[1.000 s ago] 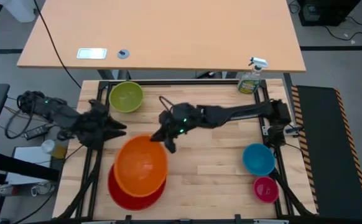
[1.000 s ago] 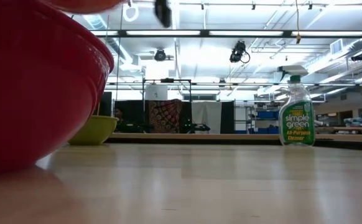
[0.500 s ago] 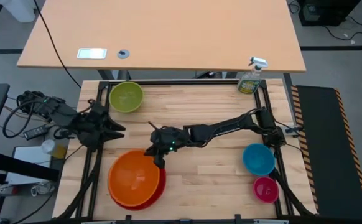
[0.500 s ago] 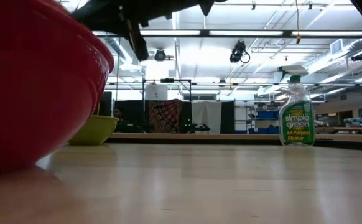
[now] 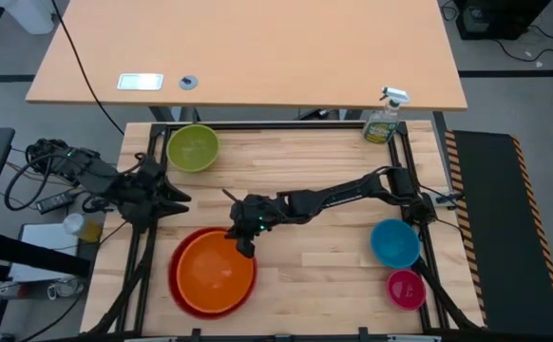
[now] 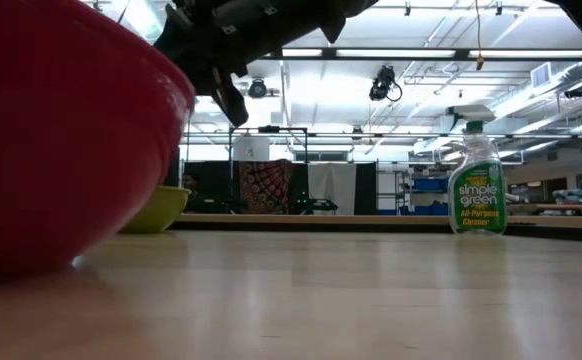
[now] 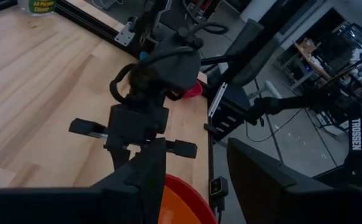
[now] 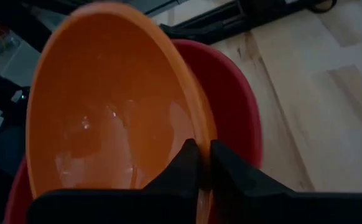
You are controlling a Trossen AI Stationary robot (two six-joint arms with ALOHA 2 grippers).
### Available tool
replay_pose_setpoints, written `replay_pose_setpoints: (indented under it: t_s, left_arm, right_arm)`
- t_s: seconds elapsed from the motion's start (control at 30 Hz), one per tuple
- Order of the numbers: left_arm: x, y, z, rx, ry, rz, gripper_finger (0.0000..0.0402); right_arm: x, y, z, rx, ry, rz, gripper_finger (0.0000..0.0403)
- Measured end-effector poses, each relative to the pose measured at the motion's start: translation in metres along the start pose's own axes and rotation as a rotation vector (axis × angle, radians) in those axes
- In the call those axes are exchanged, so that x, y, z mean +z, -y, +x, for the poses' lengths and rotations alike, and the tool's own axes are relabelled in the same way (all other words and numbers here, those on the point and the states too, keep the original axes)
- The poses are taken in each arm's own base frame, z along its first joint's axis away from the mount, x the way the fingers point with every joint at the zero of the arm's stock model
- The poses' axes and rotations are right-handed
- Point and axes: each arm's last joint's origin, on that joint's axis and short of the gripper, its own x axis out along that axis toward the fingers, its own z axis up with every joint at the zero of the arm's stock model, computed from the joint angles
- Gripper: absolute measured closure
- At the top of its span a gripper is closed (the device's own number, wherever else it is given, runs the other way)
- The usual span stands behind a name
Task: Nest bowls inside each other
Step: Stack the orange bowl into the red bowl
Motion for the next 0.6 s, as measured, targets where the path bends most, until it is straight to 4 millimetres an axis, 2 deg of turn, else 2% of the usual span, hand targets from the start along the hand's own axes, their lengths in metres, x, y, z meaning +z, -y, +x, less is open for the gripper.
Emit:
replay_pose_setpoints:
  t_s: [0.37,0.6]
  left_arm:
    - [-0.0005,0.0002,0.0,-0.013,-0.015,0.001,0.023]
    - [-0.0023,-0.0012,0.0001,0.0,-0.034,0.009,0.023]
  right_arm:
    - [0.0002,0.0021,-0.0007,-0.019,-0.004,-0.02,0.0364]
    - [-0.0012,0.0035,-0.001,-0.021,-0.025,-0.015,0.033]
